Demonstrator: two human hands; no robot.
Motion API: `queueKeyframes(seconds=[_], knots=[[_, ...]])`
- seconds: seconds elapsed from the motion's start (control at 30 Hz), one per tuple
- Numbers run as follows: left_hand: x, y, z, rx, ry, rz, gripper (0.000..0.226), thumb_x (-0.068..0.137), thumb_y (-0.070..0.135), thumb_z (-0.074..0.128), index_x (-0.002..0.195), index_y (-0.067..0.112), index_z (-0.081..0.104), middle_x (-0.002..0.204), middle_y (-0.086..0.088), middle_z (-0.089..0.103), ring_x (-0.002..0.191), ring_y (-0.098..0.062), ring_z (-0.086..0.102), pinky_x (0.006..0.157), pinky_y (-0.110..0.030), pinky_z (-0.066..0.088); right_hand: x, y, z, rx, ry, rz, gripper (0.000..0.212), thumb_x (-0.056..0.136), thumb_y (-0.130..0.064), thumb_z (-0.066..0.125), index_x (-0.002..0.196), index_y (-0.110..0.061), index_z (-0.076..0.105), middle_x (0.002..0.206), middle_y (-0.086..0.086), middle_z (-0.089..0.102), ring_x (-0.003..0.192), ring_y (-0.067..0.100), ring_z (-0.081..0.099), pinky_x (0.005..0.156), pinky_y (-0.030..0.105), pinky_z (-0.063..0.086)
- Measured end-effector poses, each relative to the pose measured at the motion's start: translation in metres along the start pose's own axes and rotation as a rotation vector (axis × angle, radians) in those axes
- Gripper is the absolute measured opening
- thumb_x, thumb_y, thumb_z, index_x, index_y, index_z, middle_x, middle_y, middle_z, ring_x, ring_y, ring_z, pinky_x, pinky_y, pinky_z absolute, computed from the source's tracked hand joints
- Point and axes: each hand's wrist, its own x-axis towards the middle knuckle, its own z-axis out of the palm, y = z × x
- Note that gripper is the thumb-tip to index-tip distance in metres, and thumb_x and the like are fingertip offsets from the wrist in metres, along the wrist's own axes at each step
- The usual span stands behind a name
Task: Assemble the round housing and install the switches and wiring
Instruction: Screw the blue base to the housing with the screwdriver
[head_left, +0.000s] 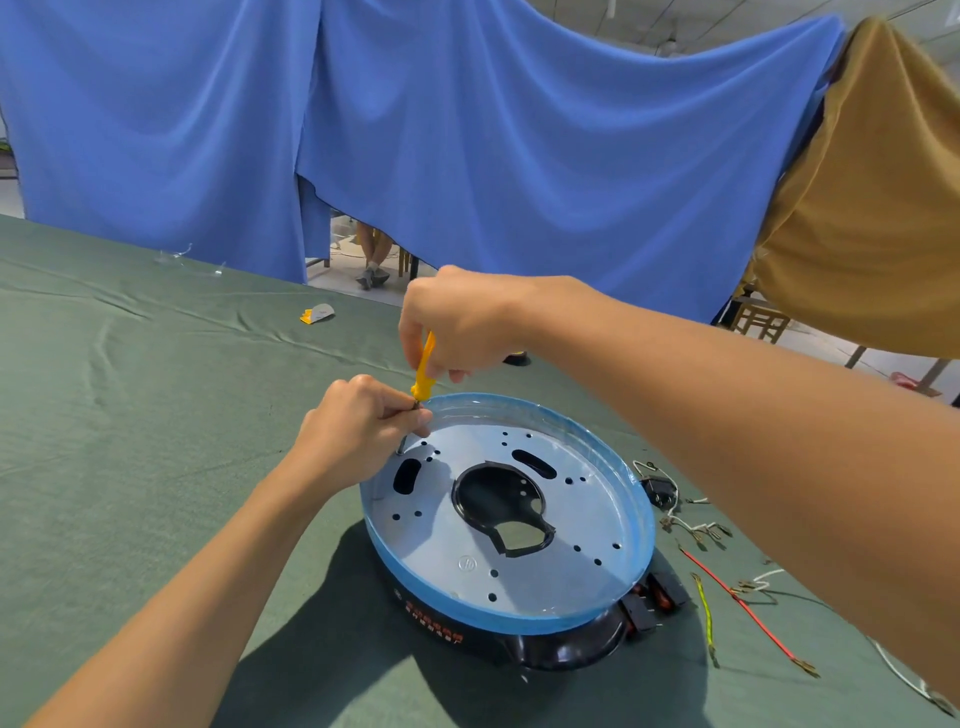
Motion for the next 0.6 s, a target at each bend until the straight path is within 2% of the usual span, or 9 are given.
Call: queueKeyframes(seconds=[0.07, 0.13, 0.2, 0.27, 0.33, 0.4, 0.47, 0.53, 0.6], knots=[[0.000, -0.001, 0.000, -0.009, -0.012, 0.013, 0.020, 0.089, 0.030, 0.070, 0.071, 0.030, 0.077, 0.059, 0.006, 0.067, 0.061, -0.017, 0.054, 0.069, -0.047, 0.052, 0.002, -0.002, 0.002, -0.040, 0.009, -0.009, 0.011, 0.087, -0.010, 0.067, 0.088, -0.021, 0.069, 0.061, -0.006, 0.058, 0.068, 0.001, 0.056, 0.048, 0.020, 0.042], [0.000, -0.002, 0.000, -0.013, -0.024, 0.020, 0.020, 0.091, 0.029, 0.068, 0.073, 0.028, 0.078, 0.062, 0.006, 0.069, 0.063, -0.016, 0.054, 0.071, -0.049, 0.053, 0.006, -0.004, 0.003, -0.048, 0.020, 0.005, 0.012, 0.087, -0.012, 0.066, 0.079, -0.019, 0.062, 0.059, -0.005, 0.059, 0.061, -0.001, 0.048, 0.051, 0.021, 0.046], [0.000, -0.002, 0.000, -0.015, -0.035, 0.022, 0.020, 0.092, 0.028, 0.067, 0.075, 0.027, 0.078, 0.069, 0.004, 0.072, 0.070, -0.018, 0.061, 0.074, -0.050, 0.053, 0.011, -0.006, 0.004, -0.026, 0.008, 0.023, 0.022, 0.090, -0.013, 0.061, 0.070, -0.016, 0.053, 0.042, -0.007, 0.057, 0.063, 0.003, 0.058, 0.057, 0.026, 0.053], [0.000, -0.003, -0.001, -0.023, -0.049, 0.021, 0.019, 0.093, 0.028, 0.065, 0.079, 0.027, 0.078, 0.079, 0.000, 0.075, 0.082, -0.021, 0.067, 0.078, -0.050, 0.054, 0.015, -0.007, 0.005, 0.014, -0.008, 0.046, 0.029, 0.093, -0.012, 0.053, 0.065, -0.015, 0.050, 0.029, -0.013, 0.048, 0.065, 0.017, 0.066, 0.058, 0.029, 0.052], [-0.001, -0.002, -0.002, -0.023, -0.058, 0.022, 0.019, 0.094, 0.028, 0.064, 0.081, 0.027, 0.078, 0.083, -0.001, 0.076, 0.084, -0.021, 0.067, 0.079, -0.049, 0.054, 0.018, -0.008, 0.006, 0.043, -0.017, 0.074, 0.033, 0.094, -0.010, 0.047, 0.061, -0.012, 0.050, 0.033, -0.006, 0.053, 0.052, 0.018, 0.061, 0.051, 0.024, 0.046], [-0.002, -0.002, -0.001, -0.010, -0.062, 0.024, 0.020, 0.095, 0.029, 0.062, 0.084, 0.026, 0.079, 0.076, 0.002, 0.074, 0.070, -0.014, 0.061, 0.070, -0.040, 0.053, 0.017, -0.007, 0.006, 0.081, -0.052, 0.097, 0.034, 0.094, -0.009, 0.044, 0.061, -0.009, 0.051, 0.047, 0.000, 0.059, 0.041, 0.015, 0.051, 0.044, 0.019, 0.041], [-0.003, 0.000, 0.001, -0.026, -0.046, 0.028, 0.019, 0.093, 0.030, 0.065, 0.084, 0.024, 0.080, 0.059, 0.008, 0.066, 0.054, -0.012, 0.047, 0.059, -0.034, 0.041, 0.016, -0.004, 0.008, 0.145, -0.098, 0.124, 0.034, 0.095, -0.008, 0.041, 0.063, -0.006, 0.053, 0.053, 0.003, 0.059, 0.039, 0.015, 0.045, 0.041, 0.018, 0.038], [-0.004, 0.001, 0.002, -0.063, 0.020, 0.028, 0.013, 0.088, 0.030, 0.072, 0.082, 0.021, 0.081, 0.050, 0.007, 0.060, 0.052, -0.015, 0.038, 0.056, -0.038, 0.038, 0.016, -0.003, 0.011, 0.196, -0.131, 0.146, 0.035, 0.096, -0.007, 0.037, 0.065, -0.004, 0.054, 0.055, 0.005, 0.057, 0.042, 0.017, 0.042, 0.041, 0.018, 0.035], [-0.005, 0.002, 0.002, -0.081, 0.112, 0.005, 0.007, 0.080, 0.029, 0.080, 0.084, 0.023, 0.081, 0.061, 0.000, 0.070, 0.057, -0.020, 0.046, 0.061, -0.044, 0.047, 0.016, -0.002, 0.013, 0.231, -0.143, 0.162, 0.036, 0.097, -0.007, 0.033, 0.068, -0.004, 0.055, 0.059, 0.007, 0.054, 0.045, 0.018, 0.039, 0.041, 0.018, 0.032]])
